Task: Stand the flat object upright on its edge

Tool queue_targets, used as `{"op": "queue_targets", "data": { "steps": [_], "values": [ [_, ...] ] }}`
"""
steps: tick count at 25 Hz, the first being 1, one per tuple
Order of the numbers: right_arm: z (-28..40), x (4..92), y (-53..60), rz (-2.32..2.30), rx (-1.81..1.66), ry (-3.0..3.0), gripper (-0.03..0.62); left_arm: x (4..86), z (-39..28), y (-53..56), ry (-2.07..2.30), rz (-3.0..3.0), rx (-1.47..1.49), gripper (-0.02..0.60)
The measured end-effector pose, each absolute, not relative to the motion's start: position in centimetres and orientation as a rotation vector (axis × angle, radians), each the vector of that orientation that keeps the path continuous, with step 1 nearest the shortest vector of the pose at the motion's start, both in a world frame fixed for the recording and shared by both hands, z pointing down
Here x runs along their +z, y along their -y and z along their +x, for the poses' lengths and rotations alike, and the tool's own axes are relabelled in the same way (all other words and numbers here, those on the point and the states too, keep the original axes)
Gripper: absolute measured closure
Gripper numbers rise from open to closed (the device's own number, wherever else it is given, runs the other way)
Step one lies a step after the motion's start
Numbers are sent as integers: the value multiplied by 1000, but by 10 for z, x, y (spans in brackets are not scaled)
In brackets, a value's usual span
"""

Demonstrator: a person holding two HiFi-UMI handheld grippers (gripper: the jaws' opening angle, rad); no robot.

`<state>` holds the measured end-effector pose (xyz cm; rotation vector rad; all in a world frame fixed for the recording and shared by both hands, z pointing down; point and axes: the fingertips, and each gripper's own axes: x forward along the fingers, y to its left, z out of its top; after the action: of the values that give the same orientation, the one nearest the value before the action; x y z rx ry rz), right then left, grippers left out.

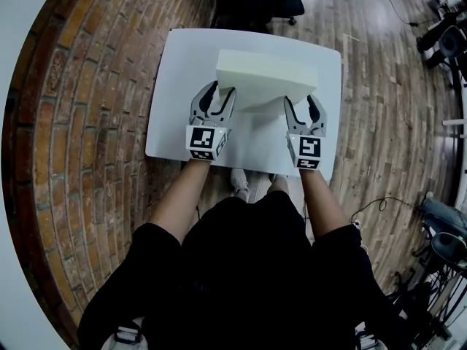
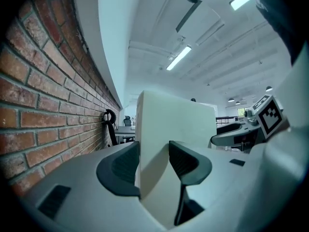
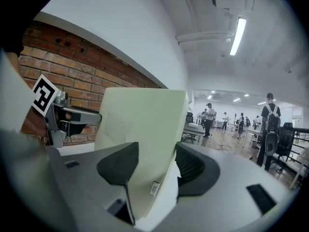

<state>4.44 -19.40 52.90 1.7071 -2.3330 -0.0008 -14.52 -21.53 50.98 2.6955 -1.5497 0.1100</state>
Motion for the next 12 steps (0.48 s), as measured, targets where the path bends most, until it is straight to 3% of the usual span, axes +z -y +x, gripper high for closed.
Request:
{"op": "queue_targets", "data": {
  "steps": [12],
  "values": [
    [41, 547, 208, 1683, -4, 2319, 350, 532, -150, 227, 1550, 2684, 134, 380]
  ]
}}
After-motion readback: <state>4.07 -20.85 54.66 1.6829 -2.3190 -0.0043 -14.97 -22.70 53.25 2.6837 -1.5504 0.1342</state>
